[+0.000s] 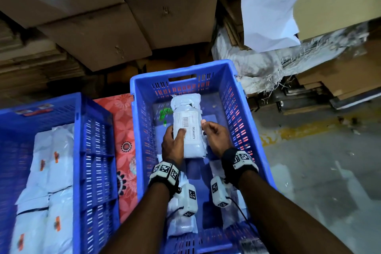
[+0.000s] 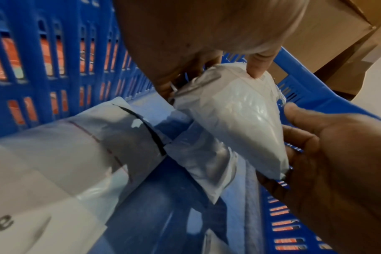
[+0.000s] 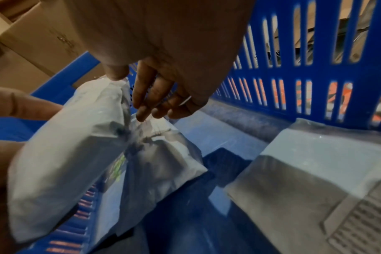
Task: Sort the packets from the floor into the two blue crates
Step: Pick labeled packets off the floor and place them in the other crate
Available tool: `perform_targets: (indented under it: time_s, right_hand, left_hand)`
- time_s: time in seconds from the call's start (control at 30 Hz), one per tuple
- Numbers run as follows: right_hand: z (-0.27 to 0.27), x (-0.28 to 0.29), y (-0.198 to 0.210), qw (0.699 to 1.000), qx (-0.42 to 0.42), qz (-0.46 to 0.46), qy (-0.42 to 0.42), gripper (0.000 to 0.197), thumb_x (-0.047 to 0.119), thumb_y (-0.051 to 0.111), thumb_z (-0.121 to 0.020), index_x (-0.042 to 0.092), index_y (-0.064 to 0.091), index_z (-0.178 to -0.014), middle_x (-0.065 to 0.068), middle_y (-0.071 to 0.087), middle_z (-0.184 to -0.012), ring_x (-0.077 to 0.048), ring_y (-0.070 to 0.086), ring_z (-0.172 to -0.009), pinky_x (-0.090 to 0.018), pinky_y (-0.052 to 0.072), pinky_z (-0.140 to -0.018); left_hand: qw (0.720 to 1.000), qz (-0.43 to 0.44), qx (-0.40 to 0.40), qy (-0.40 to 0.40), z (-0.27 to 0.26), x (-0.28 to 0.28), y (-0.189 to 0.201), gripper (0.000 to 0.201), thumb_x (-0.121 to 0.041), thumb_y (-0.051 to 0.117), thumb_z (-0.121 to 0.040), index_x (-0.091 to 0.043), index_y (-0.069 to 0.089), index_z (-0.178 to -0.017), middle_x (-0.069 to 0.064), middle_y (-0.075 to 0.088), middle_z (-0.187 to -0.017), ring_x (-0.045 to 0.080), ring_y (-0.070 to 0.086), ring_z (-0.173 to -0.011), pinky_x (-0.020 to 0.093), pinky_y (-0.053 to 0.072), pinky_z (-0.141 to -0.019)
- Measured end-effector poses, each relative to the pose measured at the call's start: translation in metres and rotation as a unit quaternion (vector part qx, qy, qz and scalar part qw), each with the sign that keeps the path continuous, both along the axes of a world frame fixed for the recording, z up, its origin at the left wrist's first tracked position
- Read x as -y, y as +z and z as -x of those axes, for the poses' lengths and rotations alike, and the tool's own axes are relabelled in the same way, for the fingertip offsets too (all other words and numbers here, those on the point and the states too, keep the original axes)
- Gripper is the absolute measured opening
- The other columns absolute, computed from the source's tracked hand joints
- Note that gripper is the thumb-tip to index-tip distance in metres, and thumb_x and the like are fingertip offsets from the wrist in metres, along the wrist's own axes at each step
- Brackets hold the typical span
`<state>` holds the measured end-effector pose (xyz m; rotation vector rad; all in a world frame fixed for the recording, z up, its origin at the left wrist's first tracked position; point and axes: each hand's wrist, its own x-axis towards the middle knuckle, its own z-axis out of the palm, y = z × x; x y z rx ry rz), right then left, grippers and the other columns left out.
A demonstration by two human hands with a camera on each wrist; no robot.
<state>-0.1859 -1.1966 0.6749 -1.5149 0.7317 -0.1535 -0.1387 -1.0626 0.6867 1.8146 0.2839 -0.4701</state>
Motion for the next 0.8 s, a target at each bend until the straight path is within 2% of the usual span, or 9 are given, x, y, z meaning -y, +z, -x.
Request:
perform_targets:
  time_s: [0.13,0.2,0.27,0.33,0.43,0.57,0.67,0.73,0.8]
  right_hand:
    - [-0.002,0.001,0.013,0.991,0.037,-0.117,-0.045,0.023,0.010,0.063,-0.094,-0.010,0.068,-0.103,-0.014,0.072,-0.095,-0.009,0.066,-0.077,-0.021,0.055,-0.072]
    - [-0.003,0.003,0.013,0.992,0.031,-0.114,-0.054,0.021,0.008,0.065,-0.092,-0.009,0.067,-0.103,-0.016,0.071,-0.093,-0.013,0.066,-0.077,-0.025,0.056,-0.073]
    - [-0.004,0.008,0.010,0.994,0.021,-0.091,-0.056,0.014,0.008,0.065,-0.092,-0.002,0.068,-0.100,-0.014,0.071,-0.091,-0.016,0.065,-0.078,-0.029,0.056,-0.075]
    - [-0.004,0.013,0.009,0.996,0.006,-0.067,-0.066,0.012,0.007,0.063,-0.093,-0.001,0.066,-0.103,-0.010,0.069,-0.088,-0.012,0.063,-0.076,-0.023,0.054,-0.073]
    - [-0.005,0.021,0.008,0.997,-0.030,-0.009,-0.069,0.021,0.010,0.057,-0.097,-0.002,0.063,-0.113,-0.010,0.068,-0.098,-0.016,0.061,-0.086,-0.018,0.051,-0.074]
    - [-0.008,0.029,0.005,0.992,-0.086,0.061,-0.072,0.026,0.015,0.046,-0.102,-0.001,0.059,-0.117,-0.020,0.064,-0.113,-0.026,0.059,-0.102,-0.033,0.046,-0.094]
    - [-0.013,0.033,0.006,0.983,-0.144,0.090,-0.074,0.032,0.013,0.038,-0.104,-0.003,0.053,-0.127,-0.023,0.058,-0.127,-0.034,0.055,-0.115,-0.032,0.040,-0.099]
    - [-0.015,0.034,0.006,0.979,-0.169,0.100,-0.053,0.034,0.007,0.039,-0.101,-0.003,0.048,-0.133,-0.023,0.054,-0.132,-0.034,0.052,-0.120,-0.030,0.039,-0.098]
    - [-0.016,0.034,0.002,0.975,-0.200,0.095,-0.023,0.039,0.001,0.042,-0.097,-0.004,0.044,-0.136,-0.023,0.052,-0.133,-0.034,0.051,-0.121,-0.031,0.040,-0.097]
  left_hand:
    - [0.999,0.033,-0.006,-0.007,0.000,0.011,0.006,0.037,-0.046,0.058,-0.070,-0.026,0.070,-0.100,0.001,0.073,-0.103,0.022,0.068,-0.094,0.037,0.055,-0.083]
    - [0.999,0.038,-0.009,-0.008,0.000,0.012,0.005,0.027,-0.045,0.058,-0.071,-0.031,0.071,-0.089,-0.003,0.074,-0.096,0.021,0.067,-0.089,0.039,0.055,-0.081]
    - [0.999,0.035,0.000,-0.010,-0.001,0.013,0.005,0.014,-0.036,0.057,-0.080,-0.029,0.069,-0.077,-0.007,0.071,-0.084,0.017,0.062,-0.079,0.035,0.050,-0.075]
    - [1.000,0.020,0.004,-0.001,-0.002,0.013,0.002,0.019,-0.032,0.056,-0.082,-0.025,0.069,-0.070,-0.007,0.068,-0.075,0.015,0.058,-0.074,0.032,0.048,-0.074]
    - [1.000,0.004,0.008,0.008,-0.005,0.010,-0.006,0.016,-0.028,0.060,-0.083,-0.027,0.075,-0.077,0.000,0.073,-0.083,0.017,0.063,-0.078,0.029,0.051,-0.077]
    - [0.996,-0.065,0.060,-0.001,-0.005,0.006,-0.011,0.020,-0.013,0.064,-0.090,-0.028,0.070,-0.078,0.002,0.072,-0.093,0.019,0.065,-0.080,0.031,0.054,-0.079]
    - [0.991,-0.111,0.078,-0.009,-0.007,0.005,-0.017,0.012,-0.019,0.071,-0.086,-0.029,0.069,-0.079,0.009,0.067,-0.101,0.012,0.062,-0.072,0.031,0.054,-0.081]
    - [0.986,-0.146,0.081,-0.026,-0.010,0.005,-0.023,0.008,-0.026,0.076,-0.082,-0.028,0.070,-0.085,0.007,0.062,-0.104,0.020,0.064,-0.078,0.034,0.054,-0.082]
    - [0.981,-0.171,0.074,-0.047,-0.011,0.002,-0.030,0.022,-0.035,0.079,-0.077,-0.033,0.063,-0.091,0.005,0.062,-0.106,0.027,0.065,-0.086,0.038,0.054,-0.083]
